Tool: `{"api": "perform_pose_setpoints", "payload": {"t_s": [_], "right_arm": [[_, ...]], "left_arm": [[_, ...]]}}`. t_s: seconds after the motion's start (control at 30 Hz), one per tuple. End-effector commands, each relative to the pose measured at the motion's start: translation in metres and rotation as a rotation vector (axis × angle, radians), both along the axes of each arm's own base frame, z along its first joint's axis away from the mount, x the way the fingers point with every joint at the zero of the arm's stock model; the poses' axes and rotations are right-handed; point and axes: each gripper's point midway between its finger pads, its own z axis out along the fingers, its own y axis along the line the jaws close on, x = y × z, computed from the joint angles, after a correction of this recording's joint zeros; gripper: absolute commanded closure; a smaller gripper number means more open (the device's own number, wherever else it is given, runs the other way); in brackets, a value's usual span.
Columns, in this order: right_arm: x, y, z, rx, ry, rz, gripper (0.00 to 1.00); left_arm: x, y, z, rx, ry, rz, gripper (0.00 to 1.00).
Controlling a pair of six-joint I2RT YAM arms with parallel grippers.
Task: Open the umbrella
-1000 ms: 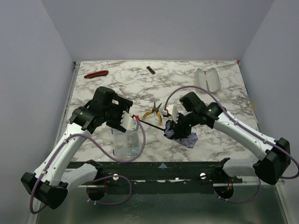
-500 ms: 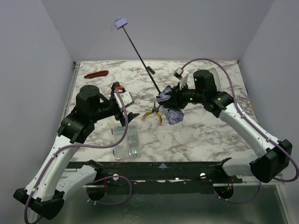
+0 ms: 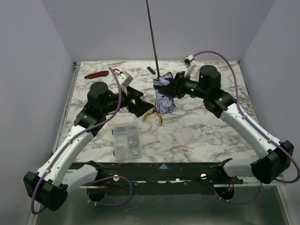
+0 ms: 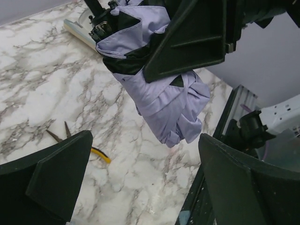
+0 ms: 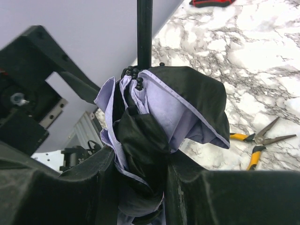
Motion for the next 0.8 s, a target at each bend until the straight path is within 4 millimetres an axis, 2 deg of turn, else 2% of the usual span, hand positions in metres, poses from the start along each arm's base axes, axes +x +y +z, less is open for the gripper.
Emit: {"api": "perform_pose_setpoints", "payload": {"t_s": [0.0,0.13,0.23,0.37,0.53,0.6,0.67,0.7,0.77], "right_arm": [[0.005,0.006,0.058,0.137,-0.095,-0.016,1.0],[0.014,0.005,0.068,0.179,-0.063,-0.072,0.94],[0.025,0.003,0.067,0.183,-0.022,-0.164,0.92],[0.02,0.007,0.066,0.193,-0.022,-0.155,0.92],[0.015,0.015,0.055,0.176,-0.027,-0.141,0.92],[0.017,0.016,0.057,0.181,-0.036,-0.141,0.92],[0.019,0.015,0.061,0.182,-0.051,-0.15,0.89],[0.02,0.015,0.063,0.181,-0.062,-0.152,0.87],[0.021,0.013,0.065,0.173,-0.079,-0.159,0.74]], "left_arm": [[0.004,-0.021,0.021,-0.164,0.125,-0.031,0.02],[0.013,-0.033,0.016,-0.175,0.166,-0.018,0.02],[0.022,-0.038,0.014,-0.169,0.181,0.009,0.02],[0.034,-0.045,0.012,-0.163,0.19,0.033,0.02],[0.039,-0.061,0.011,-0.17,0.218,-0.002,0.04],[0.042,-0.066,0.006,-0.154,0.221,-0.011,0.13],[0.042,-0.069,0.001,-0.134,0.225,-0.031,0.29],[0.041,-0.069,0.0,-0.125,0.219,-0.041,0.41],[0.034,-0.069,0.0,-0.115,0.199,-0.095,0.68]]}}
